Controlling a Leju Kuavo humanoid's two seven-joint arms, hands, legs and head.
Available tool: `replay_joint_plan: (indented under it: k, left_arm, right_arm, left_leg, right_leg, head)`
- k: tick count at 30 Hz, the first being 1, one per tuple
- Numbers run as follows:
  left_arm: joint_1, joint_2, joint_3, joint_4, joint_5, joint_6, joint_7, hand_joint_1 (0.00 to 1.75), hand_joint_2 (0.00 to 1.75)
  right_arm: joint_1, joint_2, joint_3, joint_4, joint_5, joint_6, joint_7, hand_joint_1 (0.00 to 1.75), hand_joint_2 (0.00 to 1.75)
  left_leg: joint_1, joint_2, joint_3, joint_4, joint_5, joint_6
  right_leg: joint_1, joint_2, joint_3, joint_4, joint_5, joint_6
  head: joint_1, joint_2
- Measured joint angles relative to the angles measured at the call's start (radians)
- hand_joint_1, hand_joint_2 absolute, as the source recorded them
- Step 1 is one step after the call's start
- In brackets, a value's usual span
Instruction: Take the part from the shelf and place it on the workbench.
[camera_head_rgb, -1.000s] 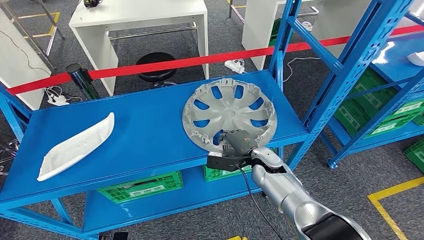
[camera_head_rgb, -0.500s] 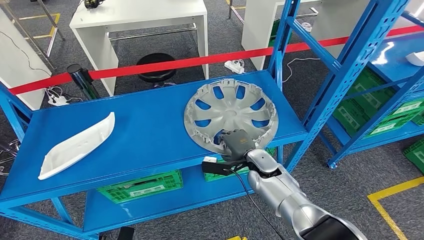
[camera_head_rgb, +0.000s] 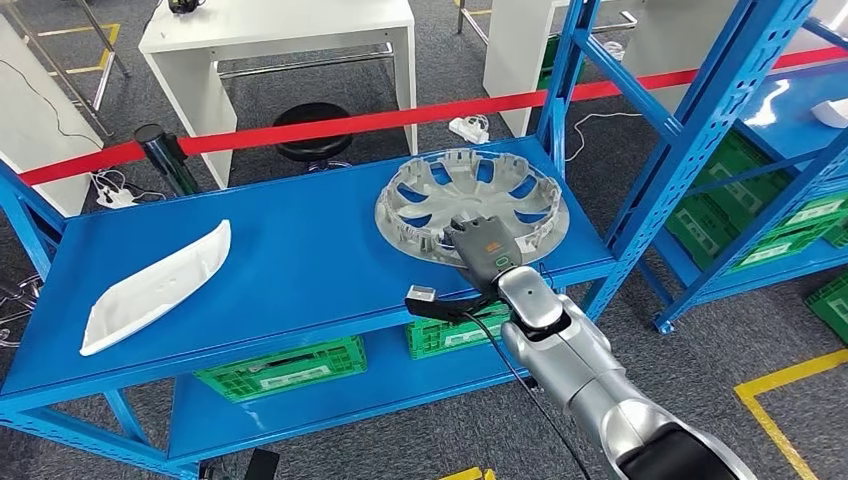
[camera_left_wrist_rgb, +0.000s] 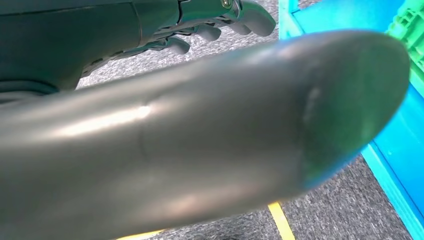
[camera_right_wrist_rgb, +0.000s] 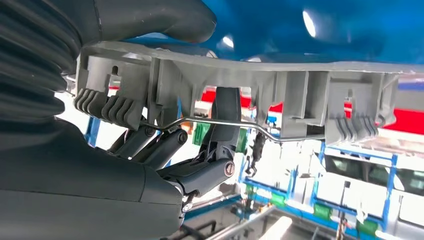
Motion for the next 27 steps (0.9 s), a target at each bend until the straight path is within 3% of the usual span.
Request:
replay_joint_plan:
  k: [19,23,27]
  left_arm:
    - [0.014,0.001,0.000,0.000,0.032,-0.019,-0.006,0.00,0.00]
    - [0.014,0.001,0.000,0.000,0.029,-0.019,-0.009,0.00,1.75]
    - [0.014,0.001,0.000,0.000,0.024,-0.020,-0.009,0.00,1.75]
  right_arm:
    - [-0.007,-0.006,0.000,-0.043,0.067,-0.002,0.003,1.75,1.75]
    - [-0.010,-0.006,0.000,-0.061,0.103,-0.002,0.005,1.75,1.75]
    - [-0.013,-0.006,0.001,-0.102,0.118,0.002,0.003,1.75,1.75]
  left_leg:
    - [0.001,-0.001,-0.001,0.000,-0.002,0.000]
    - [0.001,-0.001,-0.002,0.000,-0.002,0.000]
    - [0.001,-0.002,-0.002,0.000,-0.002,0.000]
  right_leg:
    - [0.000,-0.001,0.000,0.000,-0.003,0.000]
    - [0.000,-0.002,-0.001,0.000,-0.003,0.000]
    - [0.000,-0.002,-0.001,0.000,-0.003,0.000]
  head:
    - [0.000,0.000]
    - [0.000,0.000]
    - [0.000,0.000]
